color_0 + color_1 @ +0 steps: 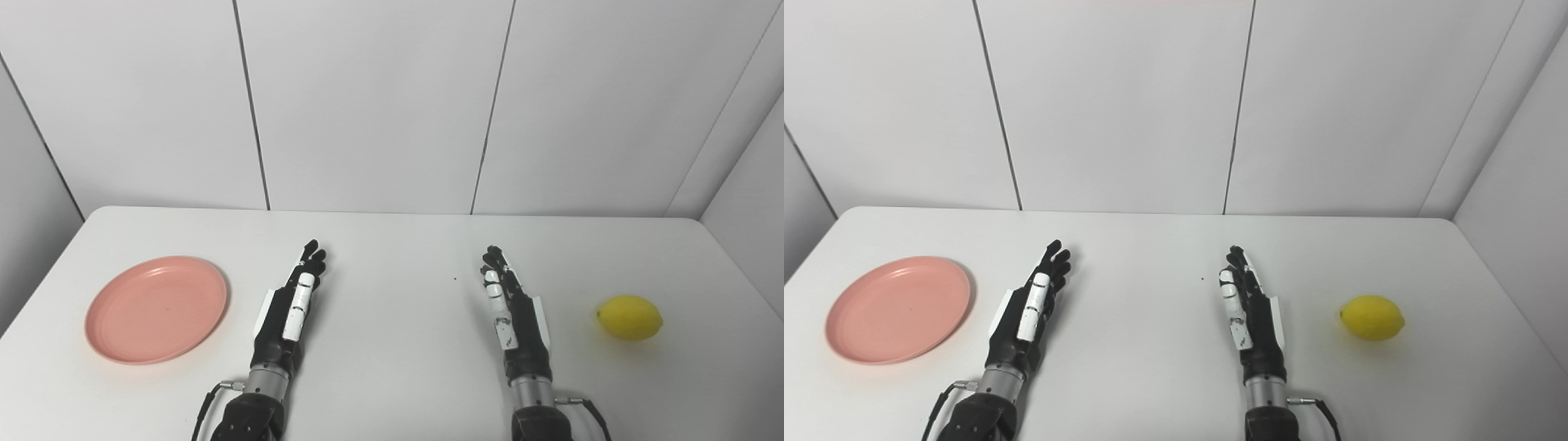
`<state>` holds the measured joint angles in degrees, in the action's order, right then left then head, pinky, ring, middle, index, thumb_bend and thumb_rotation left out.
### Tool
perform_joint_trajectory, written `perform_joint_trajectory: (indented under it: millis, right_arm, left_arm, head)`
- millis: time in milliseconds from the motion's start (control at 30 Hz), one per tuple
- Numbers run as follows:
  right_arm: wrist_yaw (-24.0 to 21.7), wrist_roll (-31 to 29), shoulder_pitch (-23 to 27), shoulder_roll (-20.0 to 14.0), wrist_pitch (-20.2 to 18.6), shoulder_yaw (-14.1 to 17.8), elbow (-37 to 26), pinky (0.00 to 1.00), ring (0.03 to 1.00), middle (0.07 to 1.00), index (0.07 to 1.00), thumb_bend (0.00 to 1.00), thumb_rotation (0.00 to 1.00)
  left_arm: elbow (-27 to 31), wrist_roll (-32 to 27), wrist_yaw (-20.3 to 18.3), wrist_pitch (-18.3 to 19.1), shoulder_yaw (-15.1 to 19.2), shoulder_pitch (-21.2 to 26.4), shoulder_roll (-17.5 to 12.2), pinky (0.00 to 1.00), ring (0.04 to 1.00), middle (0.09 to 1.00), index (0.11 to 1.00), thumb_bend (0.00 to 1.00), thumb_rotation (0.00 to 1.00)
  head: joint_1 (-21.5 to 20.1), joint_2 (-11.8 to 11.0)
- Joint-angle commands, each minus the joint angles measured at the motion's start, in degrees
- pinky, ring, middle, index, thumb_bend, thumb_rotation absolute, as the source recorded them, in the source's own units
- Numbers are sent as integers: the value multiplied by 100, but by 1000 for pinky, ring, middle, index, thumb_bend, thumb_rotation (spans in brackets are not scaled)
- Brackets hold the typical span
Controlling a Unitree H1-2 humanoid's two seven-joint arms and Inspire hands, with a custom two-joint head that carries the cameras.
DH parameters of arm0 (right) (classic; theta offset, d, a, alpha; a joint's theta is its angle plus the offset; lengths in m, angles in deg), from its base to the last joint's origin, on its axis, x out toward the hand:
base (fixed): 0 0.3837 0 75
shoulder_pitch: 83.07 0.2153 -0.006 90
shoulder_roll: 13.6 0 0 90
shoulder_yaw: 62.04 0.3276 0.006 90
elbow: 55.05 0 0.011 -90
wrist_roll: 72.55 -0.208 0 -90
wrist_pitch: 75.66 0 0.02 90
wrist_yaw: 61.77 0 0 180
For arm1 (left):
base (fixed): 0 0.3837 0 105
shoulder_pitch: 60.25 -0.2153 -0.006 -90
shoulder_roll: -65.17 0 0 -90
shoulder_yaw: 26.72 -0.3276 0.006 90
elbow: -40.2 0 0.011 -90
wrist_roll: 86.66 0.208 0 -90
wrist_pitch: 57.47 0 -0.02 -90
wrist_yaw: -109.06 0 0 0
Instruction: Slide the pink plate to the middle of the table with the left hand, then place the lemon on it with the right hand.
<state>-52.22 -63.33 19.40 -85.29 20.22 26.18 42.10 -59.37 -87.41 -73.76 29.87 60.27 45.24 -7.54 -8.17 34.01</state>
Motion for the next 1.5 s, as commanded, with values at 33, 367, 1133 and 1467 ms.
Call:
perform_joint_trajectory:
  millis: [33, 367, 1133, 1467]
  right_arm:
    - [-10, 0, 173, 27, 72, 0, -155, 905, 889, 901, 902, 727, 1000]
    - [-9, -7, 163, 45, 86, -13, -138, 902, 887, 906, 909, 718, 1000]
    - [-64, -47, 41, -35, 188, 6, -202, 894, 887, 905, 914, 702, 1000]
    - [-329, -501, -169, -284, 143, 171, -426, 980, 922, 921, 938, 619, 1000]
  left_arm:
    - [137, -1, -14, -136, -13, 180, 18, 992, 973, 963, 954, 629, 1000]
    - [131, -33, -6, -143, 4, 158, 46, 955, 956, 961, 956, 615, 1000]
    - [69, 123, 92, -168, -72, 119, 138, 961, 957, 956, 951, 614, 1000]
    - [-458, 447, 410, -632, -235, 182, 433, 1000, 991, 984, 972, 620, 1000]
  head:
    - [5, 9]
    - [9, -17]
    - [689, -236]
    - [2064, -835]
